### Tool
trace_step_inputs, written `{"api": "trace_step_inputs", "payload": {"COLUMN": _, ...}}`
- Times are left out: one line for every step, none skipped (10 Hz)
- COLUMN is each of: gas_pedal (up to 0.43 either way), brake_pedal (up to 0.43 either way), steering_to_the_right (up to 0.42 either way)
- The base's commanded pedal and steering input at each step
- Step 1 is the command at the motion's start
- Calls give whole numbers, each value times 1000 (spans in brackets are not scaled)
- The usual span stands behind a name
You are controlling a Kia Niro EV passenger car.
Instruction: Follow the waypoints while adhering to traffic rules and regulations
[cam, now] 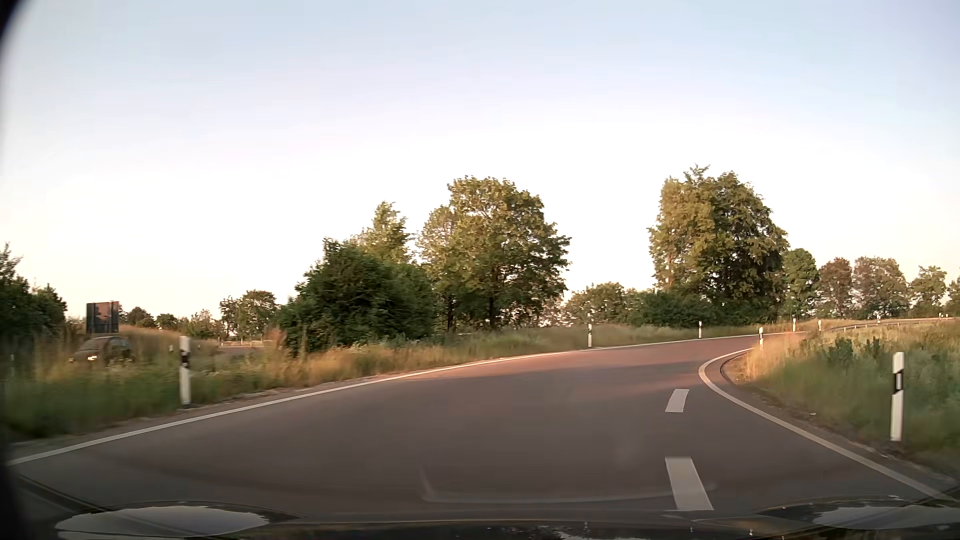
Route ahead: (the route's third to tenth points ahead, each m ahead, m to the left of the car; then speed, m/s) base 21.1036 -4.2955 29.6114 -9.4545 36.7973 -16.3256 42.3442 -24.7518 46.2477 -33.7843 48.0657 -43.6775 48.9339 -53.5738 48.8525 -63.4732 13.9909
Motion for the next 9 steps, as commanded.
{"api": "trace_step_inputs", "payload": {"gas_pedal": 209, "brake_pedal": 18, "steering_to_the_right": 111}}
{"api": "trace_step_inputs", "payload": {"gas_pedal": 209, "brake_pedal": 18, "steering_to_the_right": 111}}
{"api": "trace_step_inputs", "payload": {"gas_pedal": 209, "brake_pedal": 18, "steering_to_the_right": 114}}
{"api": "trace_step_inputs", "payload": {"gas_pedal": 209, "brake_pedal": 18, "steering_to_the_right": 115}}
{"api": "trace_step_inputs", "payload": {"gas_pedal": 209, "brake_pedal": 18, "steering_to_the_right": 115}}
{"api": "trace_step_inputs", "payload": {"gas_pedal": 209, "brake_pedal": 18, "steering_to_the_right": 115}}
{"api": "trace_step_inputs", "payload": {"gas_pedal": 209, "brake_pedal": 12, "steering_to_the_right": 117}}
{"api": "trace_step_inputs", "payload": {"gas_pedal": 209, "brake_pedal": 18, "steering_to_the_right": 117}}
{"api": "trace_step_inputs", "payload": {"gas_pedal": 209, "brake_pedal": 18, "steering_to_the_right": 117}}
